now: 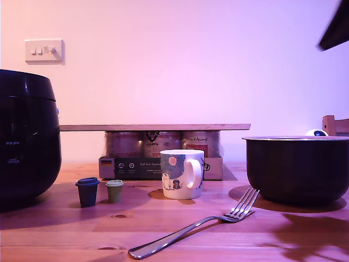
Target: Pick up the rice cooker pot, and place it on the shelf behind you
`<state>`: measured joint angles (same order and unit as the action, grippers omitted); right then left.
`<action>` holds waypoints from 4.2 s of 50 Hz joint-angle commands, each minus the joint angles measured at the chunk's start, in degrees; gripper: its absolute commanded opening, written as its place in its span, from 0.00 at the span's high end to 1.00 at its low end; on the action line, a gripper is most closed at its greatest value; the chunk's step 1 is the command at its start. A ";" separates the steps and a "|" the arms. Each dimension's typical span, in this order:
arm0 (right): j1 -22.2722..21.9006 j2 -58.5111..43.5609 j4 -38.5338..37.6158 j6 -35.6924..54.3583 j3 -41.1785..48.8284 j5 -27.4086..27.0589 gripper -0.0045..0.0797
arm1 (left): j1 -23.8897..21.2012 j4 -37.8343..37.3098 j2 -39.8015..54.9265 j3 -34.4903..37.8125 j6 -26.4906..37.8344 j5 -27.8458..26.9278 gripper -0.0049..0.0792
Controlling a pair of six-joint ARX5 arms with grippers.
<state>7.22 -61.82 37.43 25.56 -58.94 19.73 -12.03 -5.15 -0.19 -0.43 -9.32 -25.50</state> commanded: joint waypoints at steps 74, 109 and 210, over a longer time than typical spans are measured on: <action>15.50 -30.16 5.64 17.51 -13.75 -31.02 0.51 | -0.46 0.44 -0.55 1.60 -0.31 0.04 0.96; 16.41 -30.60 28.59 4.22 -25.59 -13.99 0.51 | -0.46 -2.32 -0.55 1.60 -0.11 0.04 0.96; 17.57 -47.95 28.00 2.86 -25.44 -19.26 0.66 | -0.46 -3.91 -0.55 1.60 0.35 3.54 0.96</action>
<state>24.12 -108.29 65.82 28.49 -84.44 0.67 -12.29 -9.28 -0.19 -0.43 -9.04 -22.15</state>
